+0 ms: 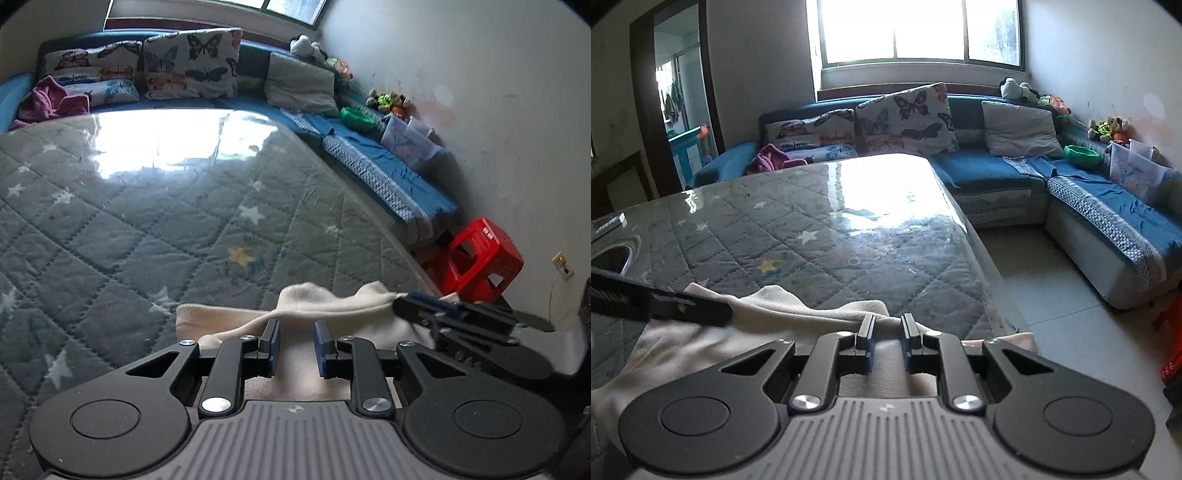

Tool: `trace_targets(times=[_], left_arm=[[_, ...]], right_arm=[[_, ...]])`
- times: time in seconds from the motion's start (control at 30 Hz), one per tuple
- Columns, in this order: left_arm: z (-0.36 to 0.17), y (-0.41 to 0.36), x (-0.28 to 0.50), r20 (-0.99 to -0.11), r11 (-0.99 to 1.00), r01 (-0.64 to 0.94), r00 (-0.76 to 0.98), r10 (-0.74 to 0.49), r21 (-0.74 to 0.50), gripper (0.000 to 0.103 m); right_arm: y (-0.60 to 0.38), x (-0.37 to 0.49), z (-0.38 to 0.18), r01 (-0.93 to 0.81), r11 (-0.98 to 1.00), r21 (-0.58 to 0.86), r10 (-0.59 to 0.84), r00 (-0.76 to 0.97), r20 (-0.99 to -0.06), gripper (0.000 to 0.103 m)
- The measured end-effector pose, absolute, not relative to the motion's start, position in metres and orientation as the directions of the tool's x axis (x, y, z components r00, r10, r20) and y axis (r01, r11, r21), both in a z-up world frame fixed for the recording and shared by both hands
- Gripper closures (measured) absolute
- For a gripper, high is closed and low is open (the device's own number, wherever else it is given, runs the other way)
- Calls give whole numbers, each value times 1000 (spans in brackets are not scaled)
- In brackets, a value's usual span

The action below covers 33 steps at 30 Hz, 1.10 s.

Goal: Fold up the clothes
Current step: 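Lower the sweatshirt bundle onto the mattress with both grippers, then open both grippers and release the folded sweatshirt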

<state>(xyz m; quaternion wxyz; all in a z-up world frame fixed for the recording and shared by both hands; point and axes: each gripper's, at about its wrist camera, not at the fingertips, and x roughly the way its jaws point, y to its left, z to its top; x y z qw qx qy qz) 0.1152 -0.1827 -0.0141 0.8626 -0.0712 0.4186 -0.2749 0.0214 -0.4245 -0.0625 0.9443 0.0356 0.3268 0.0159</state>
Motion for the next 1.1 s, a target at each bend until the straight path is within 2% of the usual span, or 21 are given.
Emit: trace_targets(times=[0.1, 0.23, 0.43, 0.47, 0.53, 0.73, 0.97, 1.1], left_arm=[[-15, -182, 114, -684, 840, 412, 499, -532, -353, 81], [-16, -181, 111, -683, 841, 411, 501, -531, -352, 80], [-6, -177, 85, -664, 828, 454, 511, -545, -330, 73], [-5, -176, 79, -661, 825, 464, 514, -547, -322, 72], [-6, -173, 66, -658, 820, 478, 512, -552, -315, 72], [-10, -166, 40, -651, 815, 506, 522, -551, -284, 72], [-16, -161, 16, -638, 817, 527, 550, -539, -235, 71], [-9, -153, 10, -627, 814, 531, 557, -545, -236, 60]], right_arm=[[-427, 13, -59, -11, 995, 95, 66, 797, -600, 82], [-424, -4, -54, -31, 995, 99, 84, 807, -585, 81], [-419, -27, -56, -30, 994, 101, 84, 808, -583, 81], [-420, -33, -56, -26, 995, 99, 78, 812, -578, 79], [-420, -44, -55, -18, 996, 90, 66, 819, -569, 66], [-424, -82, -49, 10, 998, 61, 25, 846, -532, 66], [-426, -99, -66, 40, 997, 71, 5, 844, -537, 66], [-419, -106, -56, 37, 997, 63, 0, 862, -507, 64]])
